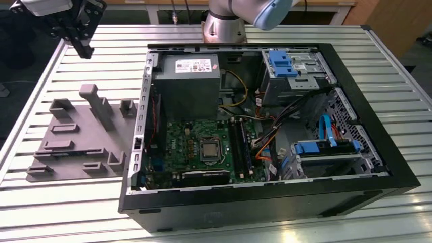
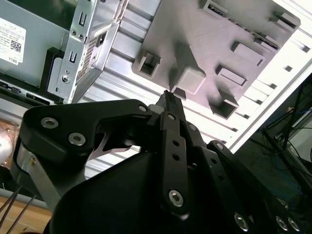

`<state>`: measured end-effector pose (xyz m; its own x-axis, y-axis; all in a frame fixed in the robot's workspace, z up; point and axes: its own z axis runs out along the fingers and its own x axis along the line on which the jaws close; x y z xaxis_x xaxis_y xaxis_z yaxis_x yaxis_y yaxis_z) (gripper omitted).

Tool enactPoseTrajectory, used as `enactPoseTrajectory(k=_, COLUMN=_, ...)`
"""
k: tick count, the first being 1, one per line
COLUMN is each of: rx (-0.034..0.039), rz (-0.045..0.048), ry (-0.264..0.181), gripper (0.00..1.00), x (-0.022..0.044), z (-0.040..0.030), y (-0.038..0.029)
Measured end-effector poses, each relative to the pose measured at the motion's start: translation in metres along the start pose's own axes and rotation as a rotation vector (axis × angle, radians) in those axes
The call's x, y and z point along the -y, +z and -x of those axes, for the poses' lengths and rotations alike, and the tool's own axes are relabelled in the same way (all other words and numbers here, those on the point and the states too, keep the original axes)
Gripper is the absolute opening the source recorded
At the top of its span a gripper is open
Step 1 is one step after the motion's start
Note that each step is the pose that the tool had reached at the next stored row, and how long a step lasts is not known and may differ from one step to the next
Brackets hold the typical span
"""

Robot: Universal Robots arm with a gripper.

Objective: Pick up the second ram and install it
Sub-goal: 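Reach for the second ram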

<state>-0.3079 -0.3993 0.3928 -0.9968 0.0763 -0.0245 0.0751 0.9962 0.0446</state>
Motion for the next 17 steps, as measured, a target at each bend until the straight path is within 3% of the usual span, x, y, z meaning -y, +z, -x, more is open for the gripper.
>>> enactPoseTrajectory(k=17, rx=-0.0001, rz=0.0000, ry=0.000, gripper=0.11, x=0.0044, z=-0.0101, y=0.0001)
